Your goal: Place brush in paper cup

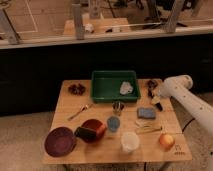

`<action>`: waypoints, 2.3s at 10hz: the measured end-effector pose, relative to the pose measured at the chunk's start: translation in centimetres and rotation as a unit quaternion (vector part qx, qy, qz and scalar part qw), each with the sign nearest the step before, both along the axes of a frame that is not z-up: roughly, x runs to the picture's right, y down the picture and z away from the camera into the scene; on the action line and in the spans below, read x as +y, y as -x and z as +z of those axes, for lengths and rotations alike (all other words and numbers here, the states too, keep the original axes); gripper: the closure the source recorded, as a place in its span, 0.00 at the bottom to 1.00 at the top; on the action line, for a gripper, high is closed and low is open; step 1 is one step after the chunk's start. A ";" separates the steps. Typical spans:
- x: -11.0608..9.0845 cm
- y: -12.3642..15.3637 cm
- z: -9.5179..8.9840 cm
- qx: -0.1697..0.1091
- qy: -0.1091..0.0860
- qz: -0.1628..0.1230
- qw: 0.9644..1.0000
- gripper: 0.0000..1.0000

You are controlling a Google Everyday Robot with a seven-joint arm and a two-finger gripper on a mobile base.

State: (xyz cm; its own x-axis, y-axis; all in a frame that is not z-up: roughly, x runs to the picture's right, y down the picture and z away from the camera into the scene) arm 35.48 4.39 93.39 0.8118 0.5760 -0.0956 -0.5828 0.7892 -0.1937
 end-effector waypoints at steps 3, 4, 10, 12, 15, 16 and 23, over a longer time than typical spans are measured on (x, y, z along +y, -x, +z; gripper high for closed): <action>-0.3 -2.1 1.4 -0.003 0.001 0.030 1.000 0.20; -0.3 -2.9 1.9 -0.007 0.008 0.048 0.999 0.21; 1.0 -2.2 4.0 -0.021 0.050 0.062 0.997 0.76; 1.4 -1.9 4.1 -0.019 0.056 0.062 0.996 0.94; 1.6 -1.3 3.9 -0.011 0.058 0.048 0.997 1.00; 1.5 -1.7 3.4 -0.007 0.055 0.044 0.997 1.00; -1.7 -1.1 -4.0 -0.065 0.026 0.036 0.997 1.00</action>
State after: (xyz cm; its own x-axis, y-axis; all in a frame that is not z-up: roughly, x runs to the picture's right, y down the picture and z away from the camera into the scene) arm 36.59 2.73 89.36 0.7763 0.6299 -0.0241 -0.6046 0.7331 -0.3116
